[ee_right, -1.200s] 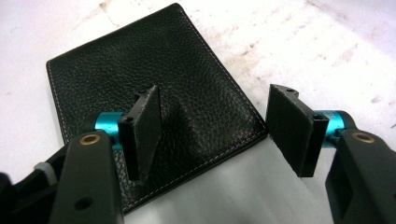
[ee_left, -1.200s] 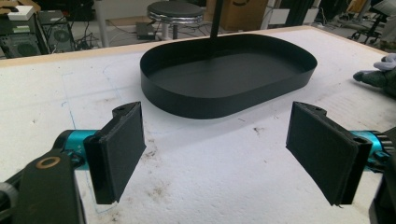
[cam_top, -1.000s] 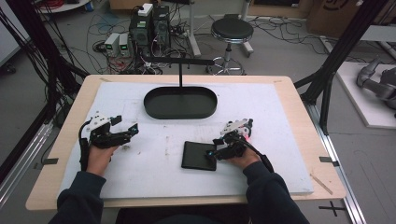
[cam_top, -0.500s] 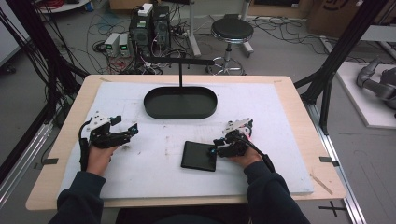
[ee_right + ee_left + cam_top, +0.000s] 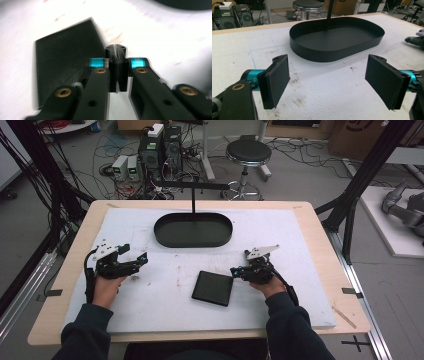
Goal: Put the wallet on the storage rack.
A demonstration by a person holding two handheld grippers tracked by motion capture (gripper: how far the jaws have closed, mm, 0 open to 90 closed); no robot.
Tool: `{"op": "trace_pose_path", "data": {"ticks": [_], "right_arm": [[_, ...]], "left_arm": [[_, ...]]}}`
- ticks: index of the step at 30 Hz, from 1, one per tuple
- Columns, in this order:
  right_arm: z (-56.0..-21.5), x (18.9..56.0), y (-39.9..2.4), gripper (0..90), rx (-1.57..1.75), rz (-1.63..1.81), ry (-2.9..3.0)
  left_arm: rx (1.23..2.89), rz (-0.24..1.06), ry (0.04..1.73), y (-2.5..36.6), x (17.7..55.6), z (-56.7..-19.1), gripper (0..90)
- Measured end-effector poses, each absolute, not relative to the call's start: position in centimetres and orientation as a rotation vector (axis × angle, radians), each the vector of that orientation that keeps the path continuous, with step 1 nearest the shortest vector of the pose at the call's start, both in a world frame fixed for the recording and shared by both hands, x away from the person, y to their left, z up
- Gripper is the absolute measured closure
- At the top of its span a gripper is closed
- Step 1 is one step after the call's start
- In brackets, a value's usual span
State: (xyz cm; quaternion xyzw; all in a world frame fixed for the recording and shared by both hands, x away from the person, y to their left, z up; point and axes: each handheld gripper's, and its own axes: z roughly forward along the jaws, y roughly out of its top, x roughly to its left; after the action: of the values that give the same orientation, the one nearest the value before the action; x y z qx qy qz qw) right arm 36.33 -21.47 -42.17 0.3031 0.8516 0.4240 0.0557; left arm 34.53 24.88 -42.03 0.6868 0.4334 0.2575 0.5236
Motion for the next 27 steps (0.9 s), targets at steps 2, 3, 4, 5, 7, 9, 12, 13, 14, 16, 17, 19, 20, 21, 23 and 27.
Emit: {"op": "trace_pose_path", "data": {"ticks": [2, 3, 4, 5, 7, 9, 12, 13, 14, 16, 17, 19, 20, 21, 23, 27], "right_arm": [[-41.6, 36.3, -22.2, 90.0, 0.935, 1.333, 2.534], [-41.4, 36.4, -22.5, 90.0, 0.955, 1.355, 2.531], [-41.4, 36.4, -22.5, 90.0, 0.955, 1.355, 2.531], [-41.8, 36.5, -22.7, 90.0, 0.970, 1.349, 2.564], [-42.5, 36.5, -22.1, 65.9, 0.937, 1.323, 2.647], [-43.3, 36.4, -20.9, 41.4, 0.917, 1.250, 2.728], [-44.1, 36.1, -19.7, 32.9, 0.867, 1.156, 2.765], [-44.1, 36.2, -19.7, 33.7, 0.863, 1.148, 2.775], [-44.1, 36.2, -19.7, 33.7, 0.863, 1.148, 2.775], [-44.1, 36.3, -19.7, 36.5, 0.858, 1.146, 2.780], [-44.1, 36.3, -19.7, 40.5, 0.858, 1.153, 2.785], [-44.0, 36.3, -19.8, 47.5, 0.883, 1.167, 2.805], [-44.0, 36.3, -19.8, 47.5, 0.883, 1.167, 2.805], [-44.0, 36.4, -19.9, 49.7, 0.887, 1.167, 2.805], [-44.0, 36.7, -20.1, 55.5, 0.943, 1.172, 2.804], [-43.7, 36.7, -20.3, 69.5, 0.982, 1.170, 2.770]], "left_arm": [[1.643, 0.614, 1.038, 24.9, 34.5, -42.0, 19.5], [1.647, 0.614, 1.038, 24.9, 34.5, -42.0, 19.5], [1.647, 0.614, 1.038, 24.9, 34.5, -42.0, 19.5], [1.646, 0.611, 1.038, 24.8, 34.5, -42.1, 19.4], [1.645, 0.613, 1.040, 24.8, 34.5, -42.1, 19.6], [1.647, 0.613, 1.040, 24.7, 34.5, -42.1, 19.6], [1.653, 0.612, 1.040, 24.8, 34.6, -42.1, 19.6], [1.654, 0.612, 1.041, 24.8, 34.6, -42.1, 19.6], [1.654, 0.610, 1.042, 24.8, 34.6, -42.1, 19.6], [1.658, 0.609, 1.039, 24.7, 34.6, -42.2, 19.6], [1.660, 0.606, 1.039, 24.6, 34.6, -42.2, 19.6], [1.663, 0.611, 1.037, 24.6, 34.6, -42.2, 19.7], [1.663, 0.611, 1.036, 24.6, 34.6, -42.2, 19.7], [1.659, 0.609, 1.039, 24.6, 34.6, -42.2, 19.8], [1.658, 0.610, 1.043, 24.7, 34.6, -42.2, 19.8], [1.659, 0.608, 1.045, 24.7, 34.6, -42.2, 19.8]]}}
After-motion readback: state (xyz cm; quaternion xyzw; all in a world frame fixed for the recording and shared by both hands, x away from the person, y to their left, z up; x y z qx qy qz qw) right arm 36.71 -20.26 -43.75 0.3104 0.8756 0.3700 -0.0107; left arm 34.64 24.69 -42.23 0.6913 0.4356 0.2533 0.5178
